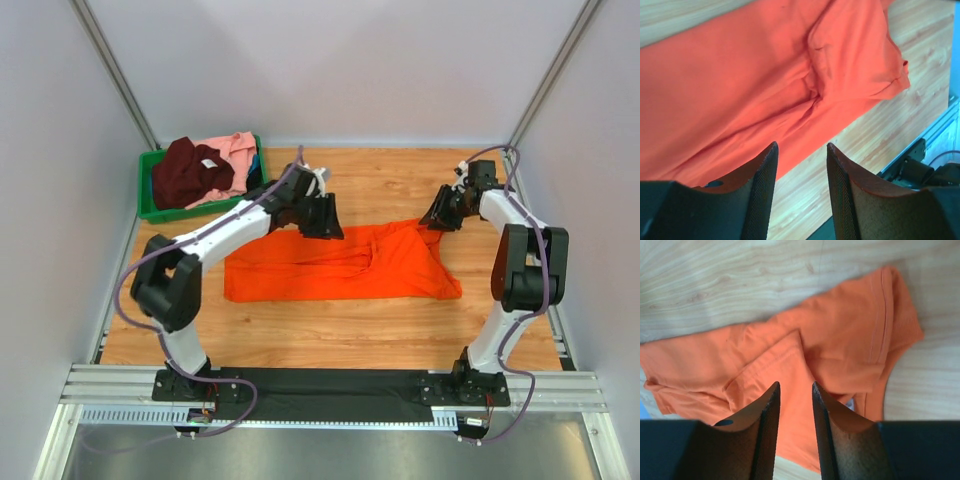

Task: Fold and stack the t-shirts
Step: Fold the tshirt

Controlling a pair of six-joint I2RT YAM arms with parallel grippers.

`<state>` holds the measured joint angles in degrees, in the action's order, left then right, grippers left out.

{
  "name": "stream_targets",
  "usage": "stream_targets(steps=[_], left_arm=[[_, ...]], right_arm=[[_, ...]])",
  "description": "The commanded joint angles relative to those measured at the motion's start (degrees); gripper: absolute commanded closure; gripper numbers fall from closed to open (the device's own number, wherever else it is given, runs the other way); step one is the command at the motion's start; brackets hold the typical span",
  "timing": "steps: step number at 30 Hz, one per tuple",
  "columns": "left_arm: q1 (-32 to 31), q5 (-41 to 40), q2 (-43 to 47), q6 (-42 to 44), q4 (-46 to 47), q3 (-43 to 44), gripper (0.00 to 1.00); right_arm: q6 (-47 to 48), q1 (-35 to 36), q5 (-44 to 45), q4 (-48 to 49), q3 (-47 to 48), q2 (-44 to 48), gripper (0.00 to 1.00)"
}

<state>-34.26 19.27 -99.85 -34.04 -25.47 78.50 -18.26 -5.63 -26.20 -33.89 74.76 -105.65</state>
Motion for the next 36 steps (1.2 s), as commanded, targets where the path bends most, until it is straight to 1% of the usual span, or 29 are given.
stream_targets(steps=[1, 3, 5, 6, 8, 15, 21, 30, 34, 36], left_arm=[[-2.7, 4.2, -6.5, 3.1, 3.2, 6.0, 0.49], [-3.6, 5.1, -11.4, 3.5, 3.2, 10.2, 0.49], [-4.7, 5.3, -14.1, 4.1, 3.6, 13.7, 0.48], [-5.0, 5.5, -16.7, 4.1, 3.5, 14.9, 0.48], [-5.6, 5.7, -18.9, 4.0, 3.2, 18.0, 0.47], [-6.5, 6.2, -26.1, 3.5, 2.9, 23.5, 0.46], [-6.8, 7.0, -29.3, 3.3, 3.0, 25.9, 0.46], [-6.9, 7.4, -31.1, 3.2, 4.3, 27.2, 0.49], [-6.8, 8.1, -31.3, 2.9, 5.7, 27.1, 0.52], [-6.8, 8.2, -31.7, 2.9, 5.7, 27.5, 0.56]], right_arm=[[4.7, 0.8, -0.4, -0.1, 4.3, -3.2, 0.66], [5.5, 0.8, 0.1, -0.2, 5.1, -5.2, 0.65], [6.7, 0.8, 0.2, -0.4, 5.5, -6.2, 0.65], [7.1, 0.8, -0.7, -0.8, 6.0, -7.3, 0.65], [8.2, 0.9, -1.9, -0.8, 6.2, -8.0, 0.65], [9.3, 1.0, -2.9, -0.2, 4.7, -8.0, 0.67], [8.9, 1.0, -4.1, 0.0, 4.9, -8.7, 0.68], [8.2, 1.0, -6.1, 2.2, 5.2, -10.1, 0.66], [7.5, 1.0, -7.4, 3.7, 5.1, -10.5, 0.67], [6.9, 1.1, -8.0, 4.1, 5.6, -10.9, 0.67]])
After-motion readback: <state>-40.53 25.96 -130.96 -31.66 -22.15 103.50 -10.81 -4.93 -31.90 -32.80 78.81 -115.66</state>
